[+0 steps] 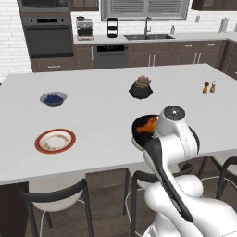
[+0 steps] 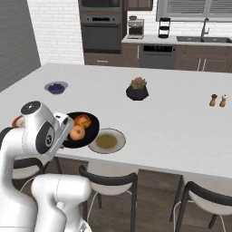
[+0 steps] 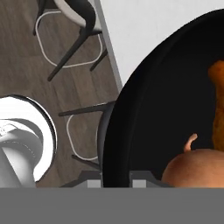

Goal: Pick the chicken drumstick and onion from their plates and place them in the bowl. Then put the bowl in the fridge.

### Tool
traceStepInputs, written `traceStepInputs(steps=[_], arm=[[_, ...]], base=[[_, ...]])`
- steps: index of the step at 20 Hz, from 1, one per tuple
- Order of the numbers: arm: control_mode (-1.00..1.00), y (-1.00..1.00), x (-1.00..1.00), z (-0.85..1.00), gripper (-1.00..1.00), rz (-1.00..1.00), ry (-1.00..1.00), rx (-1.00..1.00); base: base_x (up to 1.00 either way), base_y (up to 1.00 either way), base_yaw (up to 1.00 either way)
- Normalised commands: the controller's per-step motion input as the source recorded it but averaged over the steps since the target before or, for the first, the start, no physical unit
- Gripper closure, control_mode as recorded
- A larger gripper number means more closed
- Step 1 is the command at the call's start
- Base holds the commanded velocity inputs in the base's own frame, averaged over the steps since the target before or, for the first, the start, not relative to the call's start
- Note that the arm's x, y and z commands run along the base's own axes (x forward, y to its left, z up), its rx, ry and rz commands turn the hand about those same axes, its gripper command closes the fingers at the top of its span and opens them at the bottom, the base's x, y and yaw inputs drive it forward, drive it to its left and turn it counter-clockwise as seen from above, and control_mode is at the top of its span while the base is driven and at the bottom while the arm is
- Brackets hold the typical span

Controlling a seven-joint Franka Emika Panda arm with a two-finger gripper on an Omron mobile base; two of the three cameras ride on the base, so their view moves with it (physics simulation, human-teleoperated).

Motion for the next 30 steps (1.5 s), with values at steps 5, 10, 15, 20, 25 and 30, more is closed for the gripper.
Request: traceStepInputs(steps=[5, 10, 15, 20, 25, 30], arm=[[-1.0, 0.0, 0.0, 0.0, 1.0, 0.0, 0.0, 0.0], [1.0, 0.0, -0.07, 0.0, 1.0, 0.0, 0.0, 0.0], [1.0, 0.0, 0.0, 0.0, 1.0, 0.0, 0.0, 0.0], [1.0, 0.0, 0.0, 0.0, 1.0, 0.0, 0.0, 0.0], [1.0, 0.0, 0.0, 0.0, 1.0, 0.0, 0.0, 0.0], [1.0, 0.0, 0.0, 0.0, 1.0, 0.0, 0.0, 0.0]], base=[[0.0, 0.0, 0.0], [-0.78, 0.18, 0.0], [-0.92, 0.04, 0.0], [-0.06, 0.01, -0.65], [0.0, 0.07, -0.88], [0.0, 0.07, -0.93]])
